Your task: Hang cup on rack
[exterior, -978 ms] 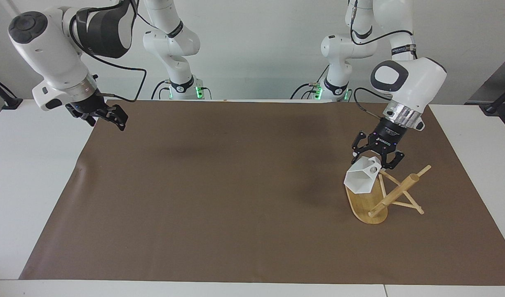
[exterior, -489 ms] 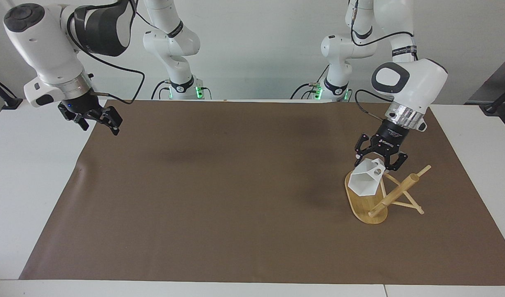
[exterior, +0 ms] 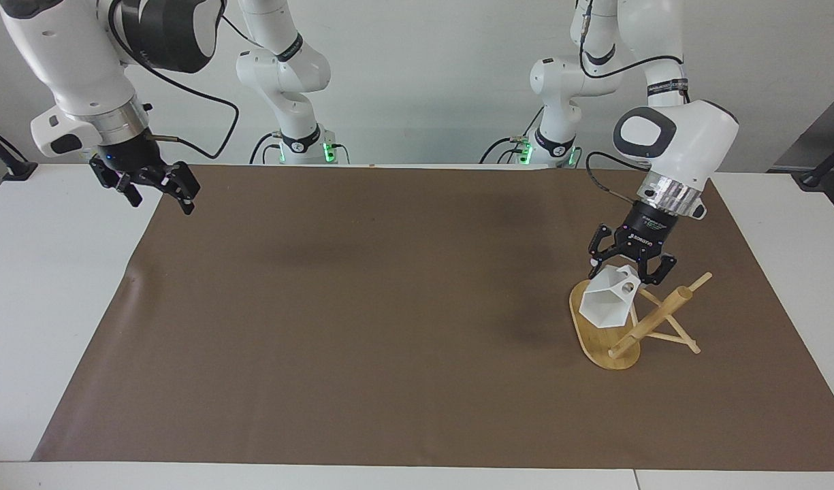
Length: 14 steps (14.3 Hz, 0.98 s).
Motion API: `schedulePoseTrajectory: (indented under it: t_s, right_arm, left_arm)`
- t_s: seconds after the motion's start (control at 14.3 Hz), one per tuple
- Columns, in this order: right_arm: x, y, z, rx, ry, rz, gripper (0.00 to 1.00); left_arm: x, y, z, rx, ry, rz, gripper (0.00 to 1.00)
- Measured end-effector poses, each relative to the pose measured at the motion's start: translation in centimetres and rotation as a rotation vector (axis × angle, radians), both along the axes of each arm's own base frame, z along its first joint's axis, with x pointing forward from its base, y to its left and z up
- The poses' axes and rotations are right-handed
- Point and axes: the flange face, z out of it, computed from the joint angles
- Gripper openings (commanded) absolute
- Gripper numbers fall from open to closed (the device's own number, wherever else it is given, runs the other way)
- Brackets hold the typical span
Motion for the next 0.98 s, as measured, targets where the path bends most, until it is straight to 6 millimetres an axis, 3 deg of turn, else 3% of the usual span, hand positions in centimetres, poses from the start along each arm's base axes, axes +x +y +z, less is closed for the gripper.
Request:
schedulePoseTrajectory:
  t_s: [0.56,0.98]
  right_arm:
    - [-0.6,0.6,2.0,-0.001,-0.031,0.002,1.0]
    - [-1.5,0.4,3.0,0.0,-0.032,-0.004,1.0]
  left_arm:
    - [0.5,1.9,0.1,-0.002,-0.003,0.035,0.0]
    - [0.5,2.1,0.0,-0.001,-0.003,0.039,0.0]
